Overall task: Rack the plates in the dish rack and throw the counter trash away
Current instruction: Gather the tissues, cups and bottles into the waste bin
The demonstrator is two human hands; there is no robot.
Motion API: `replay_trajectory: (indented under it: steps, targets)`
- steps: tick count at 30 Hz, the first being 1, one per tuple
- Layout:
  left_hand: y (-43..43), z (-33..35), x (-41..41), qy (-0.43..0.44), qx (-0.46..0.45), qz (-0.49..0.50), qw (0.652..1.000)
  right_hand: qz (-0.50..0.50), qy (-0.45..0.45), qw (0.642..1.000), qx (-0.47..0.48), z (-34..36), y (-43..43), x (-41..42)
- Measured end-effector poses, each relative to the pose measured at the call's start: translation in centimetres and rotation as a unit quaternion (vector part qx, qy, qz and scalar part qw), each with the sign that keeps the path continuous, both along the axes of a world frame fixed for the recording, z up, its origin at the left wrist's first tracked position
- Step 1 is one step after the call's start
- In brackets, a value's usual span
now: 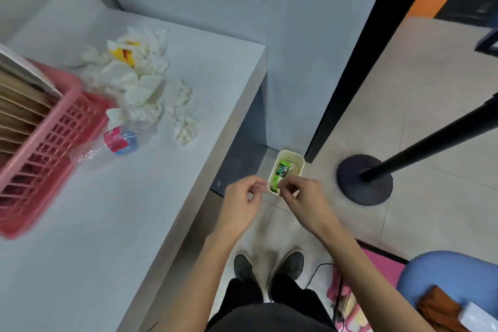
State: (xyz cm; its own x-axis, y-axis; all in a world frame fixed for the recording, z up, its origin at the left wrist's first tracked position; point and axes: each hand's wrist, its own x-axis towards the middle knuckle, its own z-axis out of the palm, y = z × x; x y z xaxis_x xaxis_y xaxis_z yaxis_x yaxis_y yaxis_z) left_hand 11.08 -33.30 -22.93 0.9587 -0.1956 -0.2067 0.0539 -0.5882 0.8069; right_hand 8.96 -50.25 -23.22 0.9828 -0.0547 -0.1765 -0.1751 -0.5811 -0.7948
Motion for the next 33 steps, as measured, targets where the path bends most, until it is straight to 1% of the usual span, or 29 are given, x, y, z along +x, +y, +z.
replay_trajectory:
  steps: [4, 8, 12, 14, 17, 20, 24, 29, 33]
  targets:
    - [4.7, 3.8, -1.4, -0.026, -0.023, 0.058, 0.998, 0.074, -0.038, 0.997, 0.004, 3.8, 3.9, 1.3]
    - [10.0, 6.0, -1.9, -0.071, -0.033, 0.126, 0.989, 0.130, -0.080, 0.988, -0.002, 6.9, 8.8, 2.6]
    - [14.9, 7.0, -2.3, -0.086, -0.028, 0.159, 0.983, 0.183, -0.067, 0.981, 0.000, 8.3, 13.6, 3.7]
    - [17.2, 7.0, -2.2, -0.099, -0.009, 0.154, 0.983, 0.184, -0.066, 0.981, -0.008, 8.5, 15.6, 4.2]
    - [20.1, 6.7, -1.4, -0.113, 0.008, 0.143, 0.983, 0.152, -0.083, 0.985, -0.018, 8.3, 17.8, 5.1]
    - [21.8, 6.3, 0.1, -0.119, 0.020, 0.131, 0.984, 0.120, -0.089, 0.988, -0.050, 8.1, 18.9, 5.8]
    - [22.3, 6.1, 2.0, -0.116, 0.008, 0.115, 0.987, 0.110, -0.079, 0.987, -0.090, 7.1, 19.4, 6.6]
    - [22.1, 5.6, 4.2, -0.112, 0.003, 0.098, 0.989, 0.130, -0.077, 0.964, -0.217, 5.8, 19.6, 9.6]
    - [21.6, 5.5, 5.6, -0.105, 0.007, 0.091, 0.990, 0.152, -0.077, 0.942, -0.288, 5.2, 20.0, 12.4]
